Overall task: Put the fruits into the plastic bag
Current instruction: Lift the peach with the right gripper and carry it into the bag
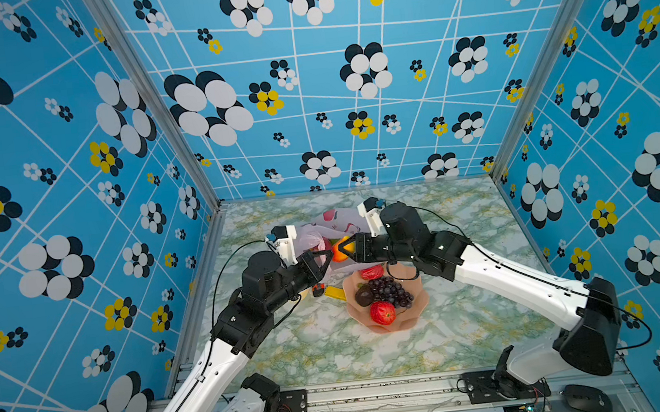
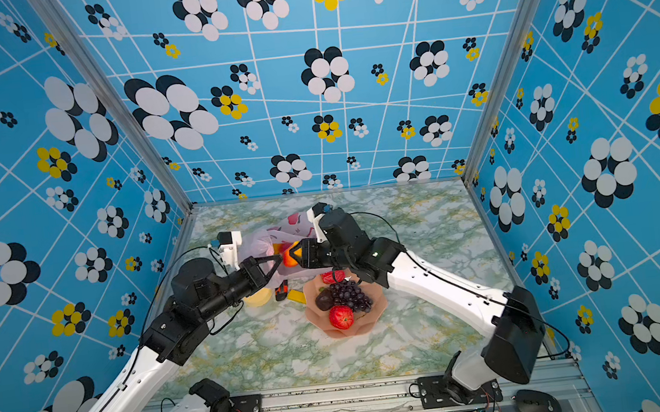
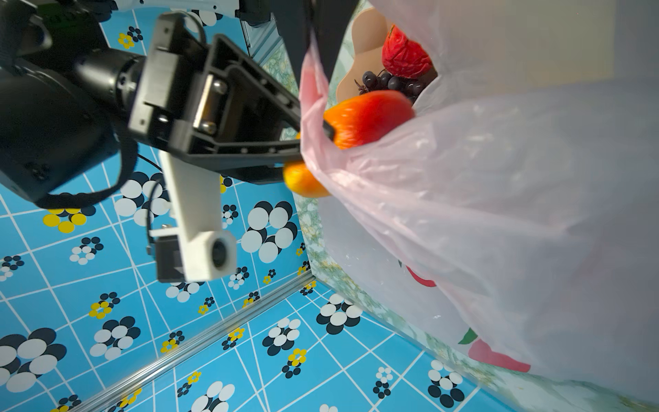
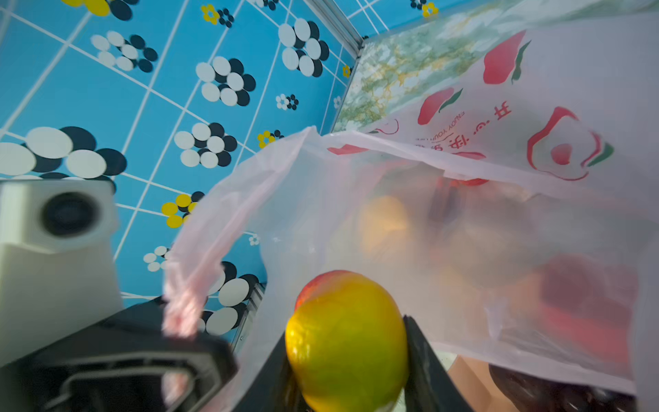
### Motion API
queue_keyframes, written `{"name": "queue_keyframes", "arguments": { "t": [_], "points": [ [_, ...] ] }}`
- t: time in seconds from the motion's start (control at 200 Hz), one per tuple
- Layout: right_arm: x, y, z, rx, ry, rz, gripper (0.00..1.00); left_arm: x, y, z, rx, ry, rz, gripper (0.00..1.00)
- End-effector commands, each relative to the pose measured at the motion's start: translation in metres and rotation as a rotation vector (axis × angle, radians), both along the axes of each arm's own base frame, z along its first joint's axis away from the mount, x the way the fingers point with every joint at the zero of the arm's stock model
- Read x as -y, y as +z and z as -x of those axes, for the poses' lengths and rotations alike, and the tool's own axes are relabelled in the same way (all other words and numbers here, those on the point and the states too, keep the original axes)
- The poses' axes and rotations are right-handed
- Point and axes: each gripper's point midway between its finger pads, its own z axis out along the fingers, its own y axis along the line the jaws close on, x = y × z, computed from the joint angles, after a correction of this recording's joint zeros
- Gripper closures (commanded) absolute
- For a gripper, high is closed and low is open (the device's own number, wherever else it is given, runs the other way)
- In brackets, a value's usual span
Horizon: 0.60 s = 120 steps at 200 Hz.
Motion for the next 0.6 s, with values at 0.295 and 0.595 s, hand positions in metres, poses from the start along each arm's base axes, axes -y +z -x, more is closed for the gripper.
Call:
{"name": "queue_keyframes", "arguments": {
  "t": [0.295, 0.595],
  "points": [
    [-0.036, -0.067, -0.057, -0.146, 0.061, 0.052, 0.66, 0.009, 0.03, 0.003, 0.075, -0.034, 0.051, 1.0],
    [-0.018, -0.072, -0.109, -0.135, 0.008, 0.099, 0.41, 0.007, 0.028, 0.014, 0.092, -0.077, -0.023, 1.0]
  ]
}}
